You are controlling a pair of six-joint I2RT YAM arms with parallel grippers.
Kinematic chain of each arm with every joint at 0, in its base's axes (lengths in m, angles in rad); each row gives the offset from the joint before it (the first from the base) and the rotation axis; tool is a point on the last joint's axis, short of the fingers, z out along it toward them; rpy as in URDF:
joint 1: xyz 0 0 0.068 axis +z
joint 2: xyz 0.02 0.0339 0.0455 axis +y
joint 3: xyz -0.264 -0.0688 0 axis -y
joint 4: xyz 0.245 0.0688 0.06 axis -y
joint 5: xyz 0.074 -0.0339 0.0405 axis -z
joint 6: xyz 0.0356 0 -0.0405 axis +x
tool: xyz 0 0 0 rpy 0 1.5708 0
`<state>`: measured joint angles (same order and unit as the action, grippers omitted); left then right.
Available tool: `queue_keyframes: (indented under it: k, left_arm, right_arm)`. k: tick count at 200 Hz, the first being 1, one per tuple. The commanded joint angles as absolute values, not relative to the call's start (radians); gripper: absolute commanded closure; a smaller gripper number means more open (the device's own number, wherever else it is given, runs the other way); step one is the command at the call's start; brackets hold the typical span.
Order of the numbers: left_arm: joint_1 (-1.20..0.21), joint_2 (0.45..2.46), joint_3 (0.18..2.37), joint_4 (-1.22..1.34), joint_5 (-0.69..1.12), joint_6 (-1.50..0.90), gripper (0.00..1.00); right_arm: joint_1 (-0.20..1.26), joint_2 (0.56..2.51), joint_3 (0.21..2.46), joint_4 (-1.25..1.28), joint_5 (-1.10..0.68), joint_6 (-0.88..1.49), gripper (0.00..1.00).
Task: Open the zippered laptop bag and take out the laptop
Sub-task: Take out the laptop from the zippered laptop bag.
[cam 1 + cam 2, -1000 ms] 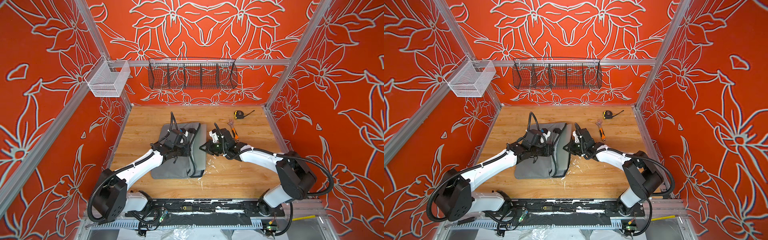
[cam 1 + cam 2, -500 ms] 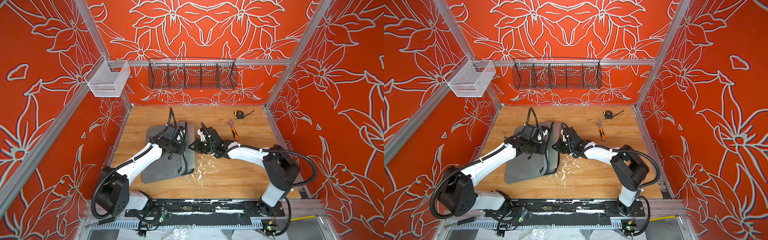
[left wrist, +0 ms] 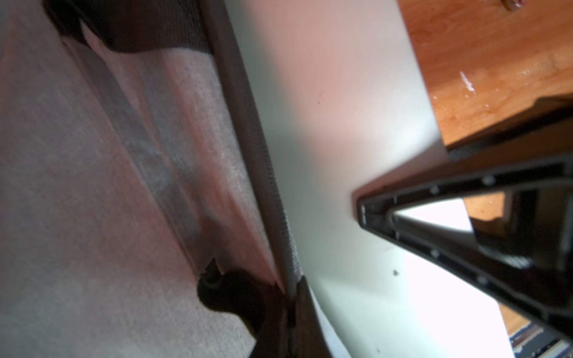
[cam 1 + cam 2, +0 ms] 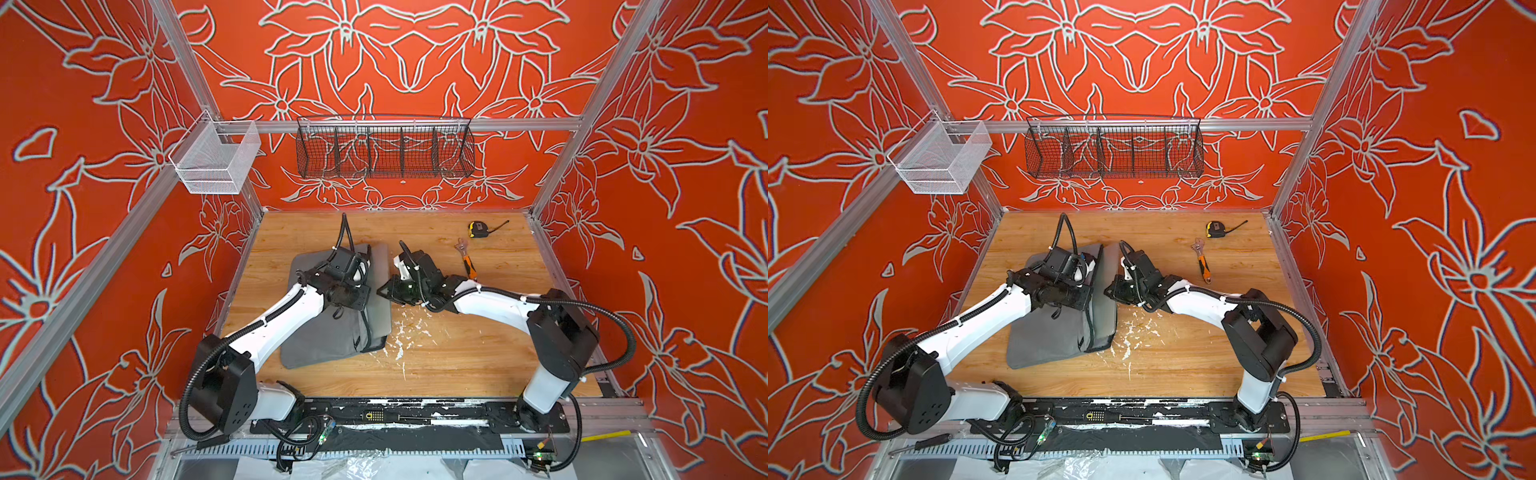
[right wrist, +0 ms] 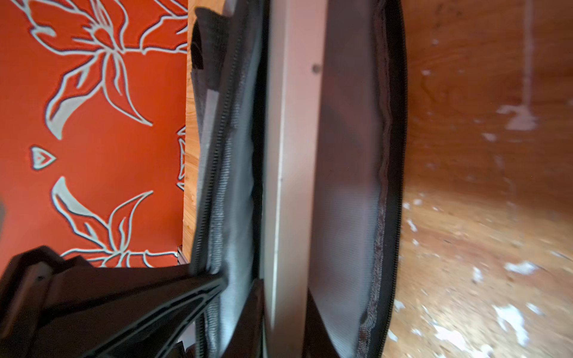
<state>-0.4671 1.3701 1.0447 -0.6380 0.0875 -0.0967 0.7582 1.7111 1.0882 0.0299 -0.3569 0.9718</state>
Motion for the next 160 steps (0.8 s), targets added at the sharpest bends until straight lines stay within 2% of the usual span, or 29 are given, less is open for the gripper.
queue_keyframes:
  k: [1,42,83,128,160]
  left_arm:
    - [-0.530,1.353,1.094,-0.710,0.058,-0.020,1.00]
    - [-0.601,1.417,1.176,-0.775,0.020,0.111,1.00]
    - [-0.603,1.465,1.187,-0.804,-0.028,0.185,1.00]
    - [-0.603,1.417,1.161,-0.801,-0.009,0.236,1.00]
    - [-0.603,1.410,1.173,-0.843,-0.078,0.335,1.00]
  right_arm:
    - [0.752,1.658,0.998,0.012,-0.260,0.914,1.00]
    - [0.742,1.536,0.878,0.032,-0.221,0.943,1.00]
    - [0.714,1.455,0.912,-0.065,-0.218,0.905,1.00]
    - [0.653,1.386,0.941,-0.099,-0.265,0.875,1.00]
    - [0.637,1.373,0.965,-0.120,-0.313,0.855,1.00]
